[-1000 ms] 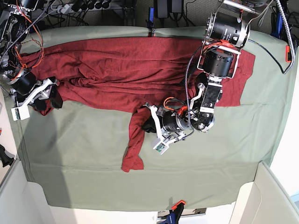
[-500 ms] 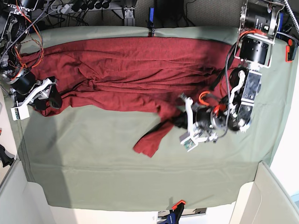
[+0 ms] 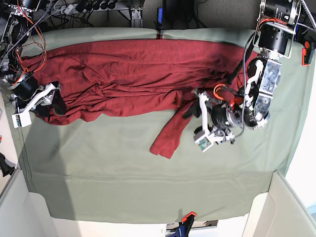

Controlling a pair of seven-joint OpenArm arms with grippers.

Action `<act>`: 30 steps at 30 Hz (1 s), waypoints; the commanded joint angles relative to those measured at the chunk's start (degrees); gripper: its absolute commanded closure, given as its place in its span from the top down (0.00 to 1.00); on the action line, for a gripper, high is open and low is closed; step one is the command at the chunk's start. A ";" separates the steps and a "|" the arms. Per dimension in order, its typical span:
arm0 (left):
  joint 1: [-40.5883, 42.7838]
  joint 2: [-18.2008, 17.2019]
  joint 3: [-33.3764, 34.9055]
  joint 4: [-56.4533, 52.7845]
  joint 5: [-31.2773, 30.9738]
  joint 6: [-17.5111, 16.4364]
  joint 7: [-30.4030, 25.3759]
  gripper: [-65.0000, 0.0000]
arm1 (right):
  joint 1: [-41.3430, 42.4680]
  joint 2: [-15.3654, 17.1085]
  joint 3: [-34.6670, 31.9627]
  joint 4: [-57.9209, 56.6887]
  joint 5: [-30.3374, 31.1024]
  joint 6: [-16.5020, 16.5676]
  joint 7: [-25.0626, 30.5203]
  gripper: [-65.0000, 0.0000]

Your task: Fold the T-shirt properly

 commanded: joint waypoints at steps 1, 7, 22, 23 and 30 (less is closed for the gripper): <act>-2.51 0.87 -0.42 0.98 -0.11 0.68 -2.10 0.61 | 0.63 0.63 0.24 1.11 0.92 0.61 1.22 0.56; -7.17 9.22 -0.42 -7.89 3.37 2.23 -7.93 0.61 | 0.50 0.63 0.24 1.11 0.90 0.61 0.81 0.56; -12.55 17.44 -0.42 -30.38 14.97 6.67 -16.24 0.61 | -1.09 0.63 0.24 1.11 0.94 0.59 1.05 0.56; -12.39 17.46 -0.42 -30.71 15.63 6.67 -16.41 0.61 | -1.09 0.63 0.24 1.11 0.96 0.59 1.07 0.56; -10.99 17.42 -0.42 -31.26 19.26 8.13 -17.49 0.09 | -1.09 0.61 0.24 1.11 1.90 0.59 1.07 0.56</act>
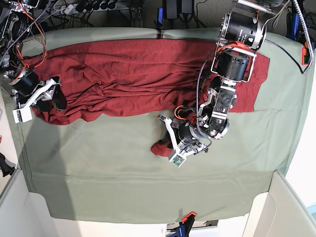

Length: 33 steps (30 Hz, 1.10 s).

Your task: Fold the T-shirt properly

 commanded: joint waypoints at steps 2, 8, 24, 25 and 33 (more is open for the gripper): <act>-1.46 -0.52 -0.20 0.92 0.87 0.15 1.44 0.00 | 0.59 0.61 0.24 1.11 1.20 0.59 1.33 0.56; -1.27 -3.93 -0.22 13.84 -2.58 0.15 9.42 0.00 | 0.59 0.63 0.24 1.11 1.11 0.61 1.31 0.56; 17.66 -18.88 -13.55 44.22 -8.52 1.42 19.96 0.00 | 0.59 0.63 0.24 1.11 1.09 0.61 2.21 0.56; 20.26 -19.12 -16.06 46.25 -8.52 1.42 20.31 0.00 | 0.59 0.63 0.24 1.11 1.07 0.61 2.21 0.56; 36.61 -19.34 -29.22 58.62 -11.41 1.46 20.63 0.00 | 0.59 0.63 0.24 1.11 1.09 0.61 2.64 0.56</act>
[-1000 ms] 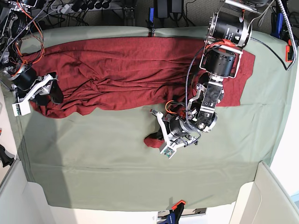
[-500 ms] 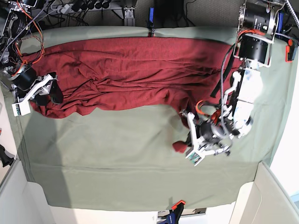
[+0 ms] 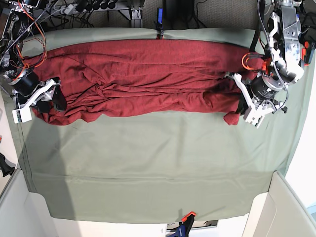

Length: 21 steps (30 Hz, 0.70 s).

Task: Fold the T-shirt properly
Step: 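Grasp the shirt end near the left gripper and lift it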

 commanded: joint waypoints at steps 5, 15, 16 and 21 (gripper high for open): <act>2.99 0.24 -0.70 2.67 -0.57 0.35 -1.14 0.00 | 0.63 0.72 0.26 1.11 1.14 0.44 2.14 0.56; 7.04 6.03 -0.70 2.62 -0.57 2.27 -1.36 0.45 | 0.63 0.72 0.28 1.07 -2.36 -1.73 3.80 0.56; 7.21 6.03 -0.70 2.62 -0.57 2.40 -1.55 0.53 | 0.66 0.72 0.28 1.07 -2.58 -2.19 4.11 0.56; 7.21 5.33 -0.83 2.62 0.96 6.80 -1.70 0.56 | 0.79 0.72 0.26 1.07 -3.41 -2.43 4.83 0.56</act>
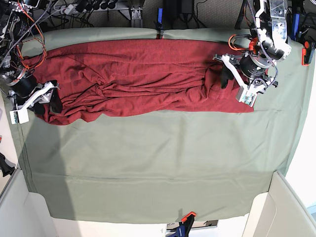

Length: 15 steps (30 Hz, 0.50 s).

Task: Fold the T-shirt properly
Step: 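Grasp the shirt end near the left gripper and lift it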

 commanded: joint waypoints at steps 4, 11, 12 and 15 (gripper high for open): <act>-0.48 -1.55 -5.42 0.96 -3.37 0.28 -2.32 0.56 | 0.74 0.63 0.26 1.07 0.66 -0.04 1.53 0.56; -0.66 -1.62 -20.85 -2.62 -20.15 -5.44 -2.34 0.56 | 0.74 0.63 0.26 1.07 0.68 -0.02 1.49 0.56; -0.98 -1.62 -22.18 -4.57 -22.01 -6.54 -2.32 0.56 | 0.74 0.63 0.26 1.07 0.68 -0.02 1.49 0.56; -2.36 -1.66 -24.26 -13.07 -26.67 -9.14 -2.27 0.56 | 0.74 0.63 0.26 1.07 0.87 0.00 1.46 0.56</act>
